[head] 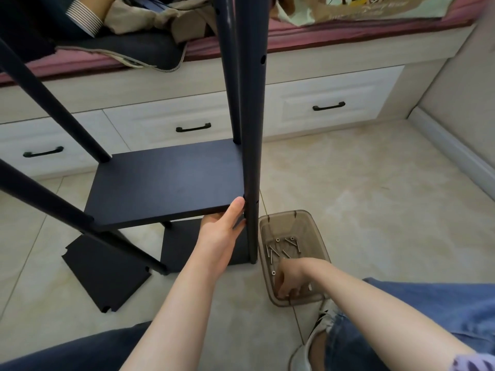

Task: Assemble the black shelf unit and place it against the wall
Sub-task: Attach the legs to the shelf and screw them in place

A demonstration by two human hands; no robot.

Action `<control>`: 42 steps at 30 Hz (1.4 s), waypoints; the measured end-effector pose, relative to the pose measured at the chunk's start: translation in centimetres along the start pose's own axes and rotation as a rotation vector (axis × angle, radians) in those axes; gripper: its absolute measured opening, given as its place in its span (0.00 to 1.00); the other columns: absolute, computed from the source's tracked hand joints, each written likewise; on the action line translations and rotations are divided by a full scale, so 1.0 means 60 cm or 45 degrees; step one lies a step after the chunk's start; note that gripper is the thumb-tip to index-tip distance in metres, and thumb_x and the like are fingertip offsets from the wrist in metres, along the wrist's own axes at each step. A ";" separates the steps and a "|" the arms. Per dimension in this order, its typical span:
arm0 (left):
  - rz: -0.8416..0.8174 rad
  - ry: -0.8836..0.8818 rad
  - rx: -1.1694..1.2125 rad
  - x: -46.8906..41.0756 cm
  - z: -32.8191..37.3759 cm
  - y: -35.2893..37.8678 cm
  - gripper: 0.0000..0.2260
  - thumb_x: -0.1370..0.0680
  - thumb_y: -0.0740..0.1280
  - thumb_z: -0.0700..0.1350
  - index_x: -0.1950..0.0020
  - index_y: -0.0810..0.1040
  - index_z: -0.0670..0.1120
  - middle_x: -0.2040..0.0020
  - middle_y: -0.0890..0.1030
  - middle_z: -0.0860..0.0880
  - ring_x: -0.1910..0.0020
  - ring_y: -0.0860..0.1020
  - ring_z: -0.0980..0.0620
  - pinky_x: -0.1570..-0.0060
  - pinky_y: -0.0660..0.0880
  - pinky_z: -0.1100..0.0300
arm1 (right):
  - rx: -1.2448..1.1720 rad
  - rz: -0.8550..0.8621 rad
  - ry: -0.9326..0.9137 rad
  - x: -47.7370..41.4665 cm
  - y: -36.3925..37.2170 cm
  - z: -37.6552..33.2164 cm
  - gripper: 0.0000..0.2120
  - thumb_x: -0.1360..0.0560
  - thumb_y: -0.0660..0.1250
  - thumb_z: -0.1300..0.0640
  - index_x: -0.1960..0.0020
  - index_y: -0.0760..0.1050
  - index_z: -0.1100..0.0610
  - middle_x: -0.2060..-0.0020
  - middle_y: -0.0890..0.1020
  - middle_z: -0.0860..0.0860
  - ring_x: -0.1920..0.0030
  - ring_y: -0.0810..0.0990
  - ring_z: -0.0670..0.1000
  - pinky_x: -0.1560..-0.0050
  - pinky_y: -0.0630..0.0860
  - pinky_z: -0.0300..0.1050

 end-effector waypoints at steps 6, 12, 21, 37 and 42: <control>0.029 0.010 0.042 0.000 -0.002 0.003 0.18 0.29 0.72 0.51 0.41 0.80 0.48 0.41 0.85 0.47 0.40 0.82 0.48 0.29 0.70 0.43 | -0.315 0.243 0.112 -0.047 -0.002 0.040 0.13 0.22 0.66 0.63 0.39 0.77 0.65 0.47 0.84 0.61 0.50 0.85 0.59 0.47 0.82 0.52; 0.028 0.011 0.069 0.001 -0.010 0.000 0.14 0.29 0.72 0.50 0.45 0.83 0.48 0.43 0.85 0.46 0.40 0.83 0.49 0.30 0.71 0.45 | -0.435 0.548 0.112 -0.095 -0.037 0.049 0.18 0.20 0.63 0.59 0.31 0.69 0.64 0.35 0.76 0.61 0.34 0.75 0.60 0.37 0.73 0.48; -0.004 0.010 0.066 0.000 -0.010 0.001 0.20 0.28 0.72 0.51 0.38 0.80 0.45 0.39 0.84 0.46 0.37 0.81 0.48 0.29 0.70 0.46 | -0.919 0.520 0.128 -0.163 -0.022 0.052 0.15 0.21 0.66 0.61 0.37 0.67 0.64 0.46 0.80 0.66 0.55 0.81 0.61 0.55 0.82 0.58; 0.035 -0.042 -0.019 -0.002 -0.014 -0.008 0.19 0.34 0.76 0.59 0.49 0.86 0.50 0.41 0.84 0.41 0.41 0.83 0.43 0.32 0.74 0.43 | -0.083 0.649 0.141 -0.183 -0.014 0.053 0.16 0.19 0.61 0.61 0.32 0.69 0.62 0.36 0.77 0.60 0.34 0.74 0.60 0.39 0.72 0.47; 0.006 -0.048 -0.018 -0.002 -0.014 -0.005 0.15 0.34 0.76 0.60 0.52 0.87 0.54 0.40 0.82 0.39 0.40 0.82 0.42 0.34 0.75 0.47 | -0.029 0.685 0.141 -0.163 -0.019 0.055 0.16 0.19 0.59 0.60 0.31 0.68 0.59 0.37 0.78 0.60 0.38 0.77 0.61 0.41 0.75 0.51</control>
Point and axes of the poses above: each hand's wrist, its own x-axis away from the middle knuckle, its own y-axis out of the palm, z = x × y, the point moved 8 cm from there along -x, towards the middle knuckle
